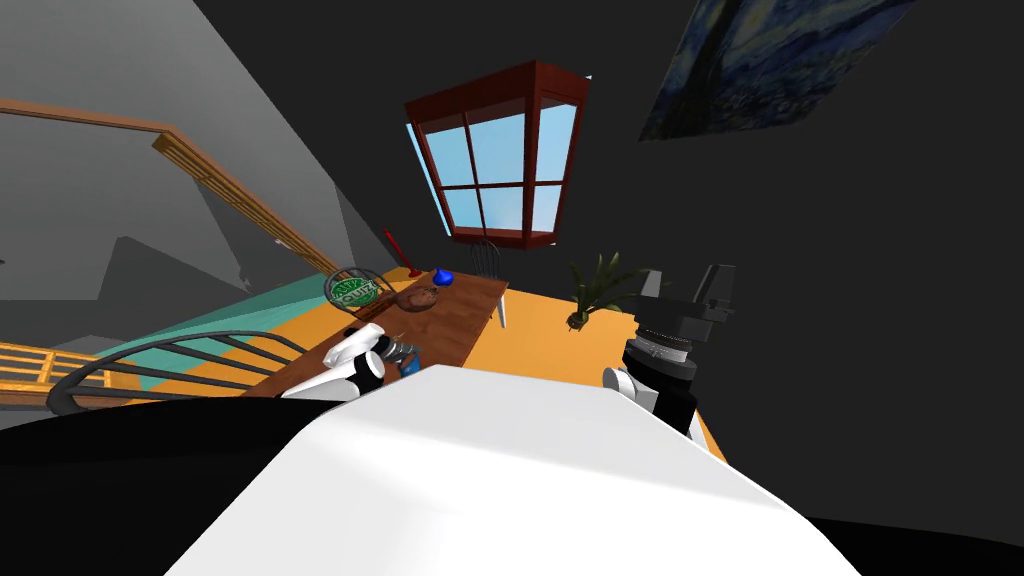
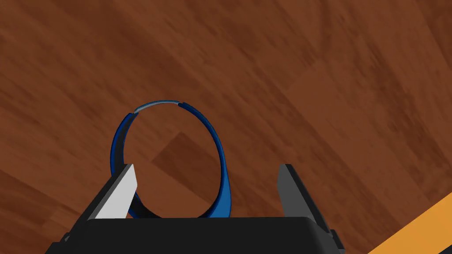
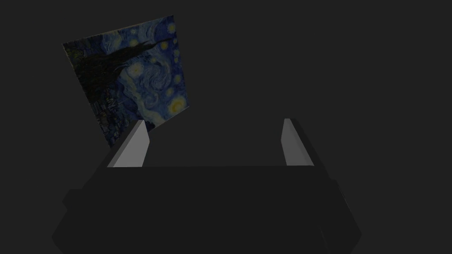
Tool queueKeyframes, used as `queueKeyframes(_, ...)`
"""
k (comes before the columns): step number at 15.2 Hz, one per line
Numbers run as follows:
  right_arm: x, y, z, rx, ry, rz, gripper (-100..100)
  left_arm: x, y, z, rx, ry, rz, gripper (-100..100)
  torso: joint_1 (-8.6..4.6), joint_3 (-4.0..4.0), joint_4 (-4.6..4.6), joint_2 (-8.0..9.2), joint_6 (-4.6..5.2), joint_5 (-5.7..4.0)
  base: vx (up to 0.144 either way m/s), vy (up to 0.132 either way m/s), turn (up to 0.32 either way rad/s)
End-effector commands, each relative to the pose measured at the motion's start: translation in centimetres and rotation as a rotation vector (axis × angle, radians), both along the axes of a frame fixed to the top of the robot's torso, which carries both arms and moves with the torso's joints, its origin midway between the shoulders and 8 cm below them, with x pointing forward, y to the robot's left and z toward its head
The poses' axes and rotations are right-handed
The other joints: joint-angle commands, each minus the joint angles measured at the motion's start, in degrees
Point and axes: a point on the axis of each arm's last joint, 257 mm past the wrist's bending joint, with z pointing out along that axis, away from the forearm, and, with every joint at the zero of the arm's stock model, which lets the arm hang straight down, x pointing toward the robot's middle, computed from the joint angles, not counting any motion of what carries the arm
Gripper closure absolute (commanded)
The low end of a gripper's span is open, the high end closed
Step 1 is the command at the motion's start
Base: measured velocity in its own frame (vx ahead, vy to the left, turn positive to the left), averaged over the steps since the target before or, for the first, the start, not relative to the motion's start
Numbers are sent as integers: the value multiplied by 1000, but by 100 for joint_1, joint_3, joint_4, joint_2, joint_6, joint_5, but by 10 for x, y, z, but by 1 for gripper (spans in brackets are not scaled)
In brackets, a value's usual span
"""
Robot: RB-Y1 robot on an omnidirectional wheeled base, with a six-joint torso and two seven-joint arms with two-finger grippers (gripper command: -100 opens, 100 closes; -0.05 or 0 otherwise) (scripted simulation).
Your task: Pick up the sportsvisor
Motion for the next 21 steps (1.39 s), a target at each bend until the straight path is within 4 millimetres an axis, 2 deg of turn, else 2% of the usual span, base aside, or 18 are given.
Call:
queueKeyframes(1,0,0,0,0,0,0,0,-4,-13,-4,-58,11,33,-100,0,0,0,0,0,0,-32,30,-117)
queueKeyframes(2,0,0,0,0,0,0,0,-6,-18,-5,-76,15,42,-100,0,1,0,1,0,0,-34,41,-108)
queueKeyframes(3,0,0,0,0,0,0,0,-3,-11,-3,-48,9,27,-100,3,1,0,3,0,0,-21,28,-44)
queueKeyframes(4,0,0,0,0,0,0,0,-2,-20,-13,-54,11,34,-100,1,1,0,0,-3,0,-10,28,-21)
queueKeyframes(8,0,0,0,0,0,0,0,1,-31,-26,-51,11,39,-100,3,-4,-2,-7,-2,1,-9,39,-23)
queueKeyframes(9,0,0,0,0,0,0,0,0,-28,-22,-55,13,35,-100,4,-4,-2,-7,-2,2,-7,24,-13)
queueKeyframes(10,0,0,0,0,0,0,0,1,-29,-23,-52,11,37,100,1,-4,-2,-8,-3,0,-2,9,-3)
queueKeyframes(14,0,0,0,0,0,0,0,1,-28,-23,-52,11,38,100,-11,-6,-3,-11,0,-2,0,0,0)
queueKeyframes(16,0,0,0,0,0,0,0,-2,-18,-11,-54,11,33,100,-16,-7,-3,-12,-3,-6,11,-32,31)
queueKeyframes(21,0,0,0,0,0,0,0,-3,-14,-7,-53,10,32,100,-26,-8,-4,-13,2,-7,7,-30,12)
